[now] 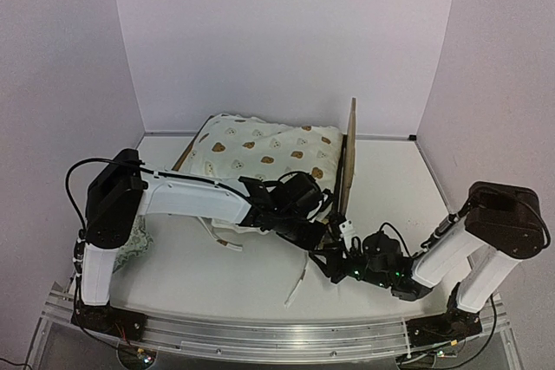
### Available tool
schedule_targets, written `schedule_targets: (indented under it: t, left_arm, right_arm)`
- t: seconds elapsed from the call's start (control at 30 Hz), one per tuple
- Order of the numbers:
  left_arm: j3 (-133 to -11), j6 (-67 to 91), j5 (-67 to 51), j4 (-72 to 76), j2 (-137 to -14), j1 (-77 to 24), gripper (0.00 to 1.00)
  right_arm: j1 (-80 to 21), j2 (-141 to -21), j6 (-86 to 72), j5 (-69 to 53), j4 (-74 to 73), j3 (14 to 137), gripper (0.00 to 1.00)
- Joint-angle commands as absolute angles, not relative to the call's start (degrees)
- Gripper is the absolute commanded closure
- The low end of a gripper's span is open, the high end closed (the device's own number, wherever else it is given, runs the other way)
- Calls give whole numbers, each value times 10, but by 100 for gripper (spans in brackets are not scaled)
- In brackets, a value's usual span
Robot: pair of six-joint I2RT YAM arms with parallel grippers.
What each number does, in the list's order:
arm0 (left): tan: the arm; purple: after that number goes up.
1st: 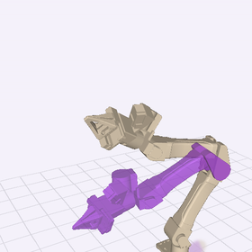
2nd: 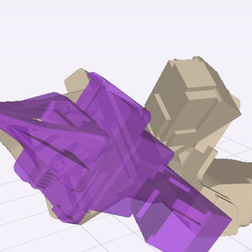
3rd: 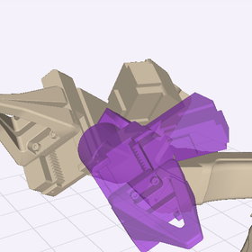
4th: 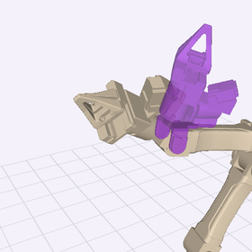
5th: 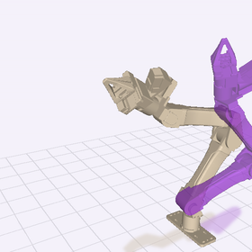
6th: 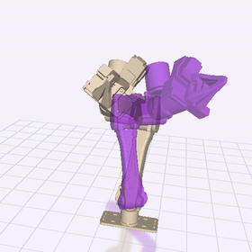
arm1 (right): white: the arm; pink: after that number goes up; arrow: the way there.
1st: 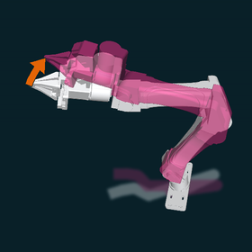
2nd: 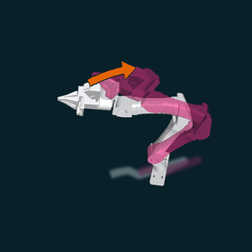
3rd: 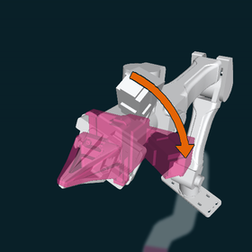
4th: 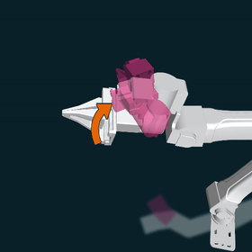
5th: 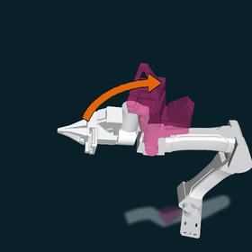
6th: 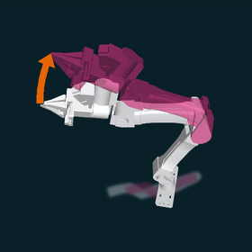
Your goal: Set up the pet bed
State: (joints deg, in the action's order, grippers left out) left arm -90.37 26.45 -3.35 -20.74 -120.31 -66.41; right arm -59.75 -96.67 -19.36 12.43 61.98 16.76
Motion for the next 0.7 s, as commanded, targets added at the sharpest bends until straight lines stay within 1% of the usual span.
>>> schedule_targets:
  t: [0.0,0.03,0.13,0.3,0.33,0.47,0.53,0.57,0.67]
  left_arm:
    - [-909,255,-34,-151,-1203,-651,100]
    - [-908,253,-35,-149,-1204,-650,100]
    - [-908,249,-39,-147,-1208,-647,100]
    - [-908,246,-44,-144,-1212,-644,100]
    - [-908,245,-44,-144,-1213,-644,100]
    - [-910,246,-48,-141,-1217,-643,100]
    - [-912,246,-49,-141,-1219,-643,100]
    - [-913,247,-49,-141,-1220,-644,100]
    - [-914,247,-48,-142,-1222,-643,100]
  right_arm:
    - [-607,-913,-155,70,631,133,61]
    - [-607,-900,-152,74,625,123,56]
    - [-607,-842,-139,98,585,93,49]
    - [-606,-729,-106,166,477,63,44]
    - [-606,-717,-98,188,464,57,44]
    - [-606,-696,-62,277,441,55,55]
    - [-606,-706,-49,316,434,62,59]
    - [-606,-716,-44,333,434,68,64]
    - [-605,-753,-30,361,433,89,70]
